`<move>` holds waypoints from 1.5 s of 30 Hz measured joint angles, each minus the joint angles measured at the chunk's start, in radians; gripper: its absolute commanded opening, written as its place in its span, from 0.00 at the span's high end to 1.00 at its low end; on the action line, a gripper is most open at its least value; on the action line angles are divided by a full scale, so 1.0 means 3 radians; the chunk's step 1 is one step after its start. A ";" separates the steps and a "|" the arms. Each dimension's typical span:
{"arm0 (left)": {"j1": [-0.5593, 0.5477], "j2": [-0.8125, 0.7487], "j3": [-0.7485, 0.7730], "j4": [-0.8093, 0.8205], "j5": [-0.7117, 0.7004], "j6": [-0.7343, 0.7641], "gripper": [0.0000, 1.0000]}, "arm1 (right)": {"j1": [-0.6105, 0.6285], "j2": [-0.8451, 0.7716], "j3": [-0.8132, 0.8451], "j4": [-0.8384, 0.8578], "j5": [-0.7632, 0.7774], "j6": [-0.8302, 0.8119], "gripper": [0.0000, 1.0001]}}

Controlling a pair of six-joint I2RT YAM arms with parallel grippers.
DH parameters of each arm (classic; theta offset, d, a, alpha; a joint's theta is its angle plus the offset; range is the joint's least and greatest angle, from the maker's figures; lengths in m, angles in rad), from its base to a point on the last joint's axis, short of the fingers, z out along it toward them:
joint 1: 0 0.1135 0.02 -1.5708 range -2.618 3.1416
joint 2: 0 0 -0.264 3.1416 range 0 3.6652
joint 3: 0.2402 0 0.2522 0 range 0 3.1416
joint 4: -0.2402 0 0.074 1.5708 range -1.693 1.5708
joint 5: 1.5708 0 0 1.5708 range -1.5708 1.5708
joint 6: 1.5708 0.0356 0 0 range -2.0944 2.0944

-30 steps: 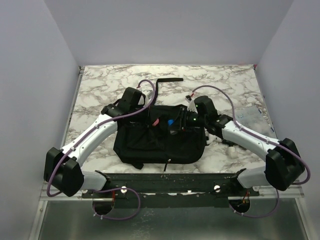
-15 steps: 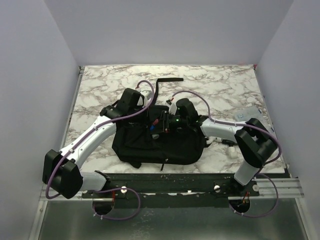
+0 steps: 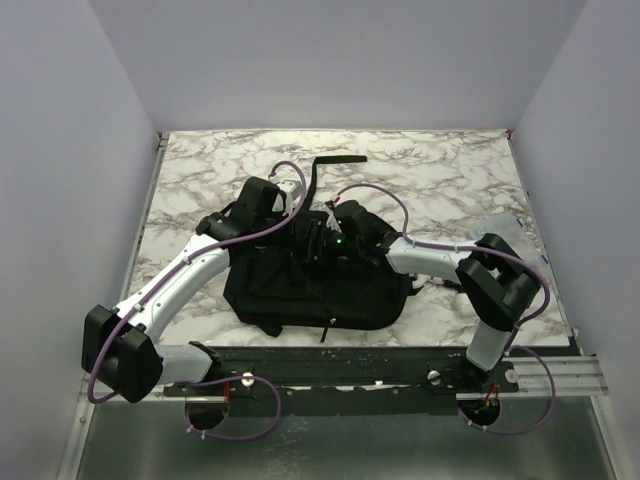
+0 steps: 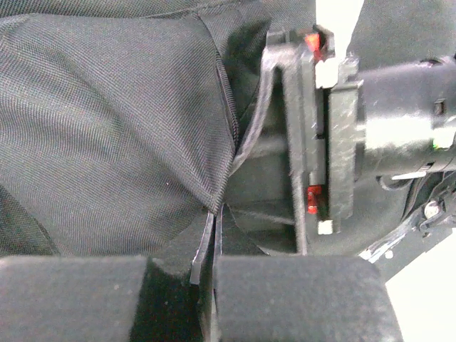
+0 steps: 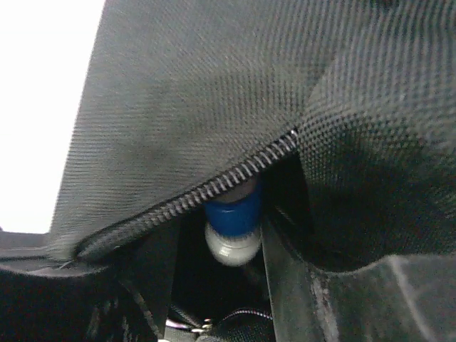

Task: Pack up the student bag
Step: Place the stationery in the student bag, then zip the student bag at the center of the board.

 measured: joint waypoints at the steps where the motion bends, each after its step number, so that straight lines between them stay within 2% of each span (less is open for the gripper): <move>1: 0.0001 -0.0015 -0.0003 -0.0031 -0.0004 0.0008 1.00 | 0.0046 0.0000 0.0031 -0.0108 0.0099 -0.0057 0.38; 7: -0.0006 -0.0058 -0.0004 -0.0055 0.0031 0.0009 1.00 | 0.0168 -0.0245 0.0045 -0.0664 0.0576 -0.0299 0.20; 10: -0.0019 -0.0061 -0.0003 -0.0005 0.0102 -0.0006 1.00 | 0.0186 -0.0498 0.0043 -0.1036 0.0865 -0.0434 0.20; 15: -0.0041 -0.0060 -0.0008 0.0014 0.0098 -0.0017 1.00 | 0.0230 -0.0908 0.0067 -0.1447 0.1054 -0.0698 0.20; 18: -0.0039 -0.0060 -0.0028 0.0045 0.0109 -0.0038 0.77 | 0.0257 -0.1158 0.0064 -0.1481 0.1063 -0.0933 0.19; 20: -0.0039 -0.0058 -0.0048 0.0075 0.0148 -0.0076 0.66 | 0.0270 -0.1334 -0.0031 -0.1401 0.1063 -0.1114 0.18; 25: -0.0039 -0.0060 -0.0170 0.0201 0.0336 -0.0278 0.49 | 0.0280 -0.1771 -0.0689 -0.0844 0.0942 -0.1747 0.17; 28: -0.0039 -0.0076 -0.0322 0.0230 0.0413 -0.0455 0.42 | 0.0326 -0.1849 -0.1171 -0.0342 0.0801 -0.2247 0.19; 30: -0.0039 -0.0153 -0.0425 0.0225 0.0440 -0.0581 0.35 | 0.0381 -0.1836 -0.1268 -0.0219 0.0758 -0.2472 0.20; 32: -0.0037 -0.0350 -0.0534 0.0221 0.0448 -0.0721 0.33 | 0.0460 -0.1827 -0.1349 -0.0011 0.0665 -0.2832 0.24; 37: 0.0019 -0.1067 -0.0741 0.0181 0.0425 -0.0999 0.28 | 0.0750 -0.1829 -0.1396 0.0370 0.0426 -0.3703 0.28; 41: 0.0146 -0.1534 -0.0863 0.0065 0.0319 -0.1251 0.28 | 0.0861 -0.1778 -0.1391 0.0548 0.0243 -0.4170 0.31; 45: 0.0263 -0.1850 -0.1109 -0.0074 0.0214 -0.1616 0.31 | 0.0868 -0.1502 -0.1297 0.0697 0.0141 -0.4480 0.37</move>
